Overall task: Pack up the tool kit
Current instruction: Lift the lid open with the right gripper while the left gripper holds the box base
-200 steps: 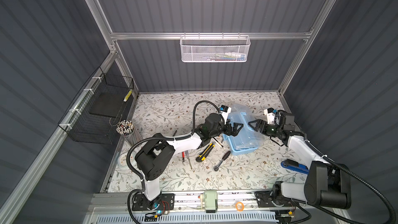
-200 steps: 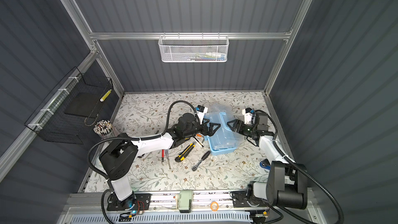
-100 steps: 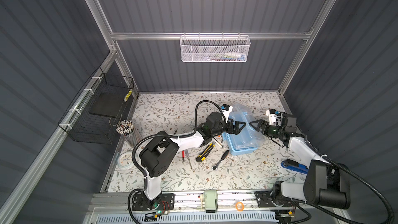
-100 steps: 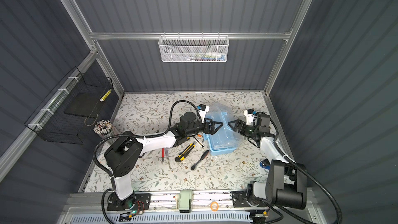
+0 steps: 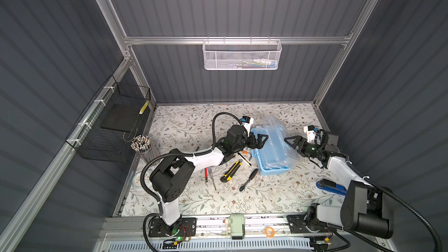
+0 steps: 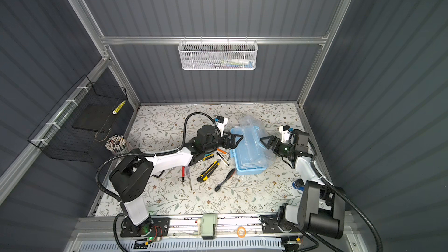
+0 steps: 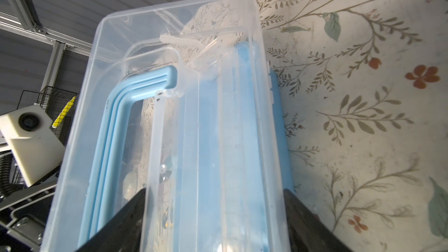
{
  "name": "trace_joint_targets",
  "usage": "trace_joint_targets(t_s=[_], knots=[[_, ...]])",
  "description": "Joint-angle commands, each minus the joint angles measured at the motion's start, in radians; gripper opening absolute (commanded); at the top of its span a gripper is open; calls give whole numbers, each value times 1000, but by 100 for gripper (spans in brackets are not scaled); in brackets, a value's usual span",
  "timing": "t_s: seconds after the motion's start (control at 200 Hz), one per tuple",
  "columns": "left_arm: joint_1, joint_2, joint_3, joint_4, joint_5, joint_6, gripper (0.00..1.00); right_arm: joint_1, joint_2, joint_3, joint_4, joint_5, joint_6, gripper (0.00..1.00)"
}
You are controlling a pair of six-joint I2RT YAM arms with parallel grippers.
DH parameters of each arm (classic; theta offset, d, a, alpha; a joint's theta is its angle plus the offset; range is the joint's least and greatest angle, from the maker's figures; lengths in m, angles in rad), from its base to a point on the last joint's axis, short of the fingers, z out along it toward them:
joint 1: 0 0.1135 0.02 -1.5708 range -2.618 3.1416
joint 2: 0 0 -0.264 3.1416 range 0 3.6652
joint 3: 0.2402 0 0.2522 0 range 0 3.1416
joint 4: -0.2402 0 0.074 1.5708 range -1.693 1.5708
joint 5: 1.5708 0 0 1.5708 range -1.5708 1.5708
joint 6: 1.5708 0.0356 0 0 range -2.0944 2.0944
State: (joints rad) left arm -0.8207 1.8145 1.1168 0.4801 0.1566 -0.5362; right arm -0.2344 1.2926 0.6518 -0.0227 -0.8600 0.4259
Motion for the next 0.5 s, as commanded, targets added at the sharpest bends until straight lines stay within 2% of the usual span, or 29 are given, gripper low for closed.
trace_joint_targets(t_s=[0.0,0.495], knots=[[6,-15,-5,-74,-36,25,100,-14,-26,-7,6,-37,31,79],[32,82,96,-232,-89,27,100,-63,-4,-65,194,-135,177,80]])
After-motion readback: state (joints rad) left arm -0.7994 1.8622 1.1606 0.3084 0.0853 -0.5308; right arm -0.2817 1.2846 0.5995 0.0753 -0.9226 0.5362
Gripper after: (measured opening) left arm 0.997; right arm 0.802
